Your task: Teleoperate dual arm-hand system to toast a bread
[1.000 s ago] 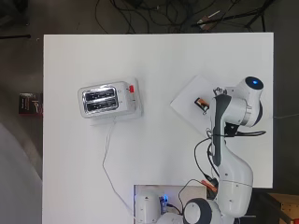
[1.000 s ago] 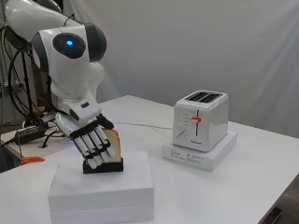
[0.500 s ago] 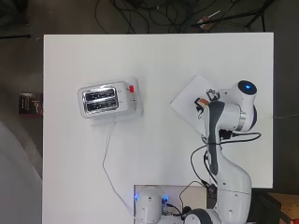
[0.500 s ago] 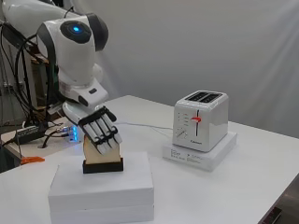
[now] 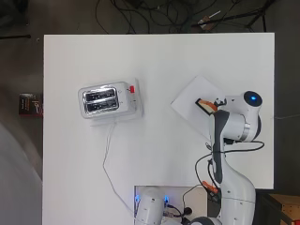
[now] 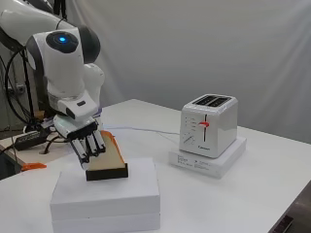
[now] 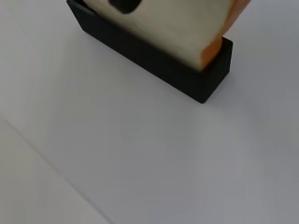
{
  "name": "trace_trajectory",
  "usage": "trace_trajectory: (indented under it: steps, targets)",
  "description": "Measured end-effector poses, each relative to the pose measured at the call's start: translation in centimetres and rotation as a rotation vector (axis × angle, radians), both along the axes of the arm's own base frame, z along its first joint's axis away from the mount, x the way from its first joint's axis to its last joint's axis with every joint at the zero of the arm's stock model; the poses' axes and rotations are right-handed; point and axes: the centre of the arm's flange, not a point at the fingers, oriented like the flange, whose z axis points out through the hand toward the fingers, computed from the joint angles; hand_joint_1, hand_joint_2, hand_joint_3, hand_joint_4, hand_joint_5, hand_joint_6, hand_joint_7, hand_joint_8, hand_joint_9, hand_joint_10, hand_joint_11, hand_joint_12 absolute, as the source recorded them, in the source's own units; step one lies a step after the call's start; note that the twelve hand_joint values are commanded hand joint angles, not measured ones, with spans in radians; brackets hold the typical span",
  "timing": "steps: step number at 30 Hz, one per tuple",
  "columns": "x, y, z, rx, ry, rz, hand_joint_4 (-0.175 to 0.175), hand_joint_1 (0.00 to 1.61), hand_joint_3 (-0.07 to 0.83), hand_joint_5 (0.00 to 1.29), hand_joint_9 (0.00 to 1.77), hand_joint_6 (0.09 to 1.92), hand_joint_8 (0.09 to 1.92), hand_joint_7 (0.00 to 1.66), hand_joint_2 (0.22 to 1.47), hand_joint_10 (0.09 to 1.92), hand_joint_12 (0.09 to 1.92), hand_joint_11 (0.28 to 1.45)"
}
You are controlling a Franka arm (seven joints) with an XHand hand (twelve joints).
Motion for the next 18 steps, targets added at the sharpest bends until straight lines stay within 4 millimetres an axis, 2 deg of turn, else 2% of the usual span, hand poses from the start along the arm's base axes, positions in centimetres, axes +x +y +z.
trace_trajectory:
  steps: [2, 3, 5, 7, 9, 11, 14, 18]
  targets:
    - [0.3, 0.7, 0.6, 0.033, -0.034, -0.007, -0.175, 1.25, -0.002, 0.78, 1.43, 1.16, 0.82, 1.16, 1.13, 0.14, 0.66, 0.67]
    - [0.9, 1.5, 1.6, 0.05, -0.062, -0.006, -0.175, 1.25, 0.001, 0.76, 1.44, 1.18, 0.85, 1.14, 1.14, 0.12, 0.67, 0.67]
    - [2.3, 3.4, 4.2, 0.062, -0.115, 0.02, -0.175, 1.23, 0.004, 0.68, 1.42, 1.29, 1.0, 1.05, 1.18, 0.09, 0.7, 0.67]
    - [4.1, 6.2, 7.9, 0.058, -0.171, 0.065, -0.175, 1.21, 0.003, 0.61, 1.4, 1.37, 1.14, 0.97, 1.22, 0.09, 0.72, 0.66]
    - [6.1, 10.5, 11.9, 0.057, -0.229, 0.136, -0.175, 1.21, 0.0, 0.61, 1.4, 1.39, 1.16, 0.96, 1.23, 0.09, 0.74, 0.65]
    - [7.6, 15.8, 14.4, 0.061, -0.257, 0.242, -0.175, 1.21, 0.003, 0.63, 1.38, 1.39, 1.09, 0.99, 1.21, 0.09, 0.66, 0.65]
    - [8.6, 23.3, 15.2, 0.087, -0.269, 0.385, -0.164, 1.22, -0.001, 0.67, 1.36, 1.36, 0.98, 1.04, 1.19, 0.09, 0.4, 0.7]
    - [9.2, 32.7, 14.0, 0.099, -0.244, 0.526, -0.154, 1.23, 0.0, 0.73, 1.36, 1.31, 0.82, 1.11, 1.15, 0.09, 0.15, 0.76]
